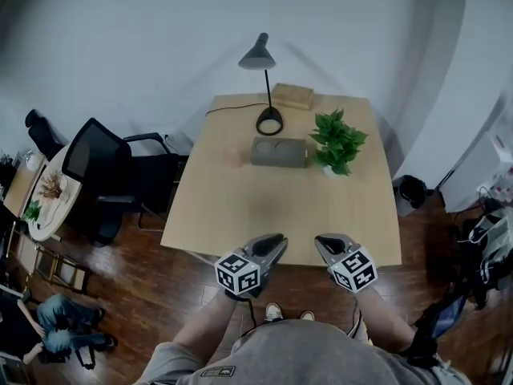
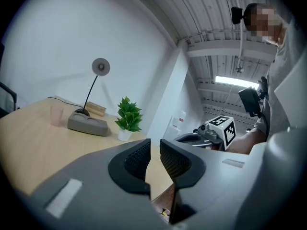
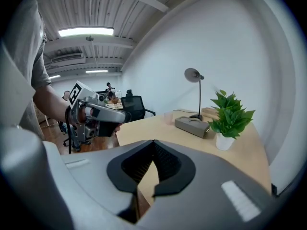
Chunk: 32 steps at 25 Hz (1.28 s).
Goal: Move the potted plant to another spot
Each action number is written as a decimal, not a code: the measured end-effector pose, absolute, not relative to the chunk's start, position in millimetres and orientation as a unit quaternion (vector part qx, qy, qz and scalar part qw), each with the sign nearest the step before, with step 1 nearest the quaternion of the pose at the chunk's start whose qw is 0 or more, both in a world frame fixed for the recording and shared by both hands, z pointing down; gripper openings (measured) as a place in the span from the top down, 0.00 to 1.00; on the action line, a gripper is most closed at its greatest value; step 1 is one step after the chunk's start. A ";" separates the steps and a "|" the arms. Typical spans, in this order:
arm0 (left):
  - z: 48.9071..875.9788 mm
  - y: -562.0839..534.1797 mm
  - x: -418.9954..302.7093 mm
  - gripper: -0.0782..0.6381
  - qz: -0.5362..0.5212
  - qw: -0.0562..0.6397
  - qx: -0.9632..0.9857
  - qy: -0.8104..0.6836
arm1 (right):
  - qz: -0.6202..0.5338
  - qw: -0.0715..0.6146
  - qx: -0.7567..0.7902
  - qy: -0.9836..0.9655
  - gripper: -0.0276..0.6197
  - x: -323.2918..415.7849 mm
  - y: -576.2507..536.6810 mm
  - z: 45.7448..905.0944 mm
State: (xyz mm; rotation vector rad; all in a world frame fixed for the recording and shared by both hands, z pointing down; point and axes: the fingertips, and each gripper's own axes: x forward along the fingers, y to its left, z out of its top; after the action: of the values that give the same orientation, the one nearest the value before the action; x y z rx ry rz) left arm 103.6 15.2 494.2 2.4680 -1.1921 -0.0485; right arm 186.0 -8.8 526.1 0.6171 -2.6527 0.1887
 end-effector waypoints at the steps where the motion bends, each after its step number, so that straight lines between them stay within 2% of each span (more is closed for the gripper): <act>1: 493.4 15.0 101.6 0.82 -0.018 0.198 0.881 -0.430 | 0.067 0.204 0.223 -0.951 0.95 185.6 -9.8 524.9; 32: 490.0 7.7 111.3 0.82 -0.020 0.185 0.876 -0.444 | 0.047 0.199 0.252 -0.946 0.95 195.8 -18.4 513.2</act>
State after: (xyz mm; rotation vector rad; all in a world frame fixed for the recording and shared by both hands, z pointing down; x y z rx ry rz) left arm 111.3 7.7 490.0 2.4701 -1.2514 -0.0573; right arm 195.8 -18.4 513.2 0.7058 -2.6450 0.1302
